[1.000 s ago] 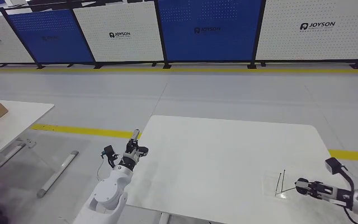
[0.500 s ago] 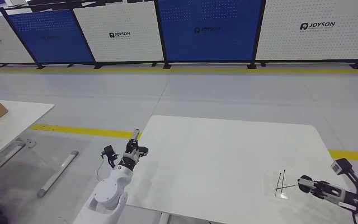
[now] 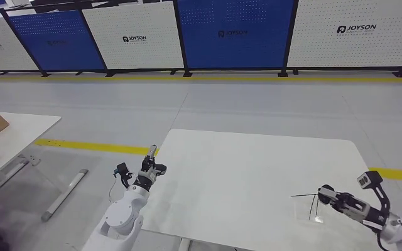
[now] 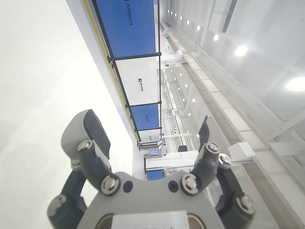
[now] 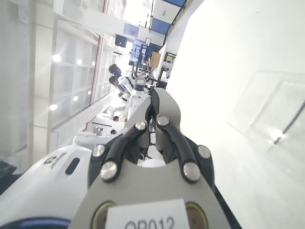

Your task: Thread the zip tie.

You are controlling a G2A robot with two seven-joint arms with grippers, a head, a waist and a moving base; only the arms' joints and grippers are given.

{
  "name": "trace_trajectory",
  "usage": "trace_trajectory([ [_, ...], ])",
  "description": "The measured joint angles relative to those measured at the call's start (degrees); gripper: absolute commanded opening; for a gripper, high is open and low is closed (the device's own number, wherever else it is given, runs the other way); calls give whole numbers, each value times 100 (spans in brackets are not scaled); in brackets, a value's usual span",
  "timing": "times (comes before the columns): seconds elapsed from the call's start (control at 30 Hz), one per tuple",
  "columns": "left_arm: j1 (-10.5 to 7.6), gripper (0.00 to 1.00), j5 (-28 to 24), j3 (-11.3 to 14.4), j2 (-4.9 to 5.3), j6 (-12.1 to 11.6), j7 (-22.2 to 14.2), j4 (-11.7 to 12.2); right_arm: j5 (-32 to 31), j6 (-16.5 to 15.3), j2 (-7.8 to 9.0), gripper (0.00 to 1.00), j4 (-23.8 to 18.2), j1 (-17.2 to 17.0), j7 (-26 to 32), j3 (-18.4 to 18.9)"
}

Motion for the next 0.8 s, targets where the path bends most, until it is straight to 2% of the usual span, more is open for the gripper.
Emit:
trace_trajectory([
  [0.4, 0, 100, 0, 0, 0, 0, 0, 0, 25, 24, -6, 0, -15, -22, -5, -21],
  [0.5, 0, 100, 0, 0, 0, 0, 0, 0, 271, 34, -51, 0, -142, -120, -425, -59],
  [0.6, 0, 100, 0, 0, 0, 0, 0, 0, 538, 20, -114, 0, -471, -191, -870, -220],
  [0.73, 0, 100, 0, 0, 0, 0, 0, 0, 41, 150, -177, 0, -863, -150, -1609, -563],
  [0.8, 0, 100, 0, 0, 0, 0, 0, 0, 35, 159, -177, 0, -864, -146, -1614, -567],
])
